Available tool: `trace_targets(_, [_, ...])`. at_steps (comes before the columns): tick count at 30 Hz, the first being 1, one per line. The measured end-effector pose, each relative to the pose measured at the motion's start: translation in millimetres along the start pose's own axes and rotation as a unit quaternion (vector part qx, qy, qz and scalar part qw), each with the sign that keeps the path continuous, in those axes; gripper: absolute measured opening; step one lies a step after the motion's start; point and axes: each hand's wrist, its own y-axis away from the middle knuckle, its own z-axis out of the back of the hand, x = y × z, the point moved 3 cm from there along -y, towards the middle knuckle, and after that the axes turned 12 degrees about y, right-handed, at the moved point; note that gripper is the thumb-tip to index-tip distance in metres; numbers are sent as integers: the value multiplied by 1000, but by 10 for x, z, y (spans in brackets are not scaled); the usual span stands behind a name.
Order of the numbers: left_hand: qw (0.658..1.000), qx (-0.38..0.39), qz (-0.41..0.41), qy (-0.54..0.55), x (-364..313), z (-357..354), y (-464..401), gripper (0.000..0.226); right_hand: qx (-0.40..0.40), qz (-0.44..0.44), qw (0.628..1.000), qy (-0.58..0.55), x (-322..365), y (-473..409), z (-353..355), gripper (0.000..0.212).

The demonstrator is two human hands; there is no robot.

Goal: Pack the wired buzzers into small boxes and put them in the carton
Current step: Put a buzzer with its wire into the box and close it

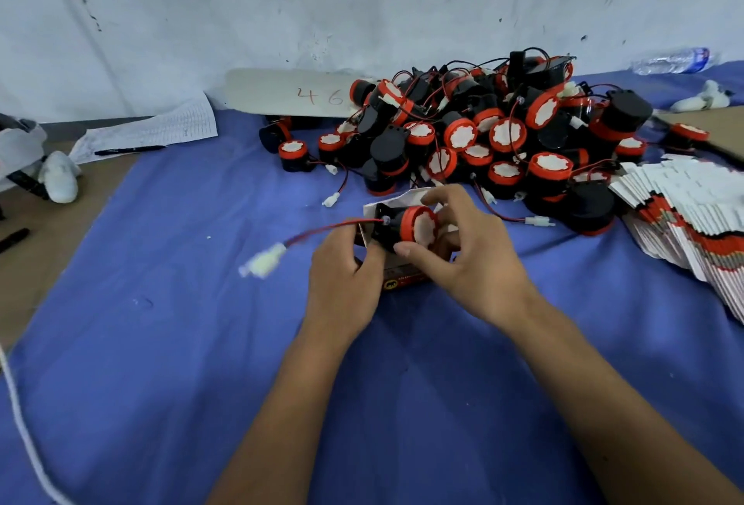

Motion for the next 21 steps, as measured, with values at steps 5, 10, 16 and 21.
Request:
trace_targets(5, [999,14,-26,-13,-8,2,-4,15,-70,59,988,123,49,-6,43,35])
trace_targets(10, [999,22,-26,5,-22,-2,-13,19,-75,41,986,144,51,7,40,43])
trace_targets(16, [999,33,-27,18,-46,0,8,16,-85,36,981,170,44,23,24,49])
trace_targets(21, [1000,16,-19,15,-28,10,-10,18,-84,19,981,174,37,22,7,51])
